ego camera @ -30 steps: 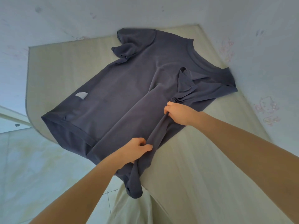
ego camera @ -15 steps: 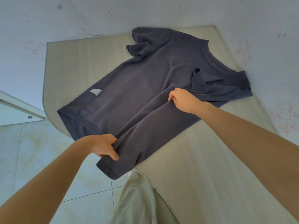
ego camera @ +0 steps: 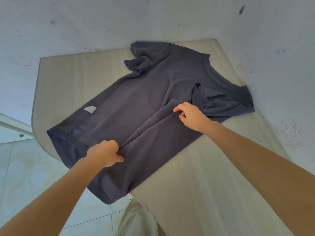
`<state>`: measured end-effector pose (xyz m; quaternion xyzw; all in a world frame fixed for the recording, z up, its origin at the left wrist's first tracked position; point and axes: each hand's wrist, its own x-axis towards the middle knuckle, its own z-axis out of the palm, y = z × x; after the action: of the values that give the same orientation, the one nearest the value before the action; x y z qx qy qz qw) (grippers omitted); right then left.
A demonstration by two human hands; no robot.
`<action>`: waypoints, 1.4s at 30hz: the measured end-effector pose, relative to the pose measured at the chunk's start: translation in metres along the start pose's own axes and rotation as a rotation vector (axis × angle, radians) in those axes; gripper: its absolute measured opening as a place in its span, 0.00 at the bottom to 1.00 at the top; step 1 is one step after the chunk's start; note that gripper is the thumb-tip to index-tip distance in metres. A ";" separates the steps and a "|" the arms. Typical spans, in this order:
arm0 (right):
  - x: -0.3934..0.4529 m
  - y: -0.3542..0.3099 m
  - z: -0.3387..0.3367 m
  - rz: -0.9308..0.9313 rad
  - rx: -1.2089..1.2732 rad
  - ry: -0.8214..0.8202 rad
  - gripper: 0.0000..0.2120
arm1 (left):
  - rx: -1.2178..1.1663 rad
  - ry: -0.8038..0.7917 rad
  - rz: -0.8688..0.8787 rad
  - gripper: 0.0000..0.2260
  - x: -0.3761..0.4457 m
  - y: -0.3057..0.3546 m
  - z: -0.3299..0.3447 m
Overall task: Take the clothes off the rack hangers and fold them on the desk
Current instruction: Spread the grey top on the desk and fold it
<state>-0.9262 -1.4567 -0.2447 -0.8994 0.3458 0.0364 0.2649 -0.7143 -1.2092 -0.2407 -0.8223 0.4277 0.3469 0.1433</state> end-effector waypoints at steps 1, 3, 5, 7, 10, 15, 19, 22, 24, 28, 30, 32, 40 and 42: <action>-0.004 0.010 -0.005 0.030 -0.004 0.026 0.15 | -0.029 0.039 0.022 0.13 0.002 0.012 -0.003; -0.011 0.037 -0.020 0.113 -0.036 0.066 0.14 | -0.159 0.092 0.090 0.12 0.011 0.043 -0.008; -0.018 0.066 -0.035 0.201 -0.054 0.096 0.14 | -0.308 0.119 0.148 0.14 0.023 0.072 -0.012; -0.023 0.091 -0.046 0.278 -0.062 0.109 0.14 | -0.428 0.129 0.178 0.17 0.032 0.095 -0.016; -0.026 0.125 -0.060 0.380 -0.086 0.107 0.16 | -0.538 0.162 0.228 0.18 0.046 0.132 -0.026; -0.011 0.157 -0.077 0.485 -0.121 0.149 0.19 | -0.631 0.216 0.282 0.20 0.071 0.183 -0.040; 0.008 0.180 -0.080 0.606 -0.170 0.107 0.19 | -0.744 0.183 0.303 0.21 0.098 0.223 -0.051; 0.019 0.188 -0.085 0.644 -0.175 0.099 0.12 | -0.828 0.192 0.307 0.12 0.111 0.241 -0.056; 0.029 0.187 -0.092 0.556 -0.157 0.302 0.12 | -0.871 0.253 0.313 0.02 0.114 0.245 -0.055; 0.045 0.183 -0.099 0.413 -0.160 0.480 0.11 | -0.801 0.244 0.251 0.06 0.114 0.240 -0.051; 0.050 0.189 -0.094 0.441 -0.233 0.319 0.10 | -0.789 0.239 0.224 0.06 0.115 0.241 -0.052; 0.055 0.194 -0.092 0.501 -0.211 0.173 0.12 | -0.810 0.221 0.216 0.07 0.118 0.247 -0.060; 0.090 0.159 -0.092 0.404 0.202 0.026 0.15 | -0.451 0.327 0.297 0.29 0.133 0.284 -0.071; 0.095 0.152 -0.086 0.340 0.011 -0.025 0.14 | -0.313 0.445 0.369 0.21 0.136 0.287 -0.067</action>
<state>-0.9621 -1.6516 -0.2632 -0.8260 0.4898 0.0901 0.2640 -0.8615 -1.4970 -0.2690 -0.7986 0.5318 0.2406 -0.1470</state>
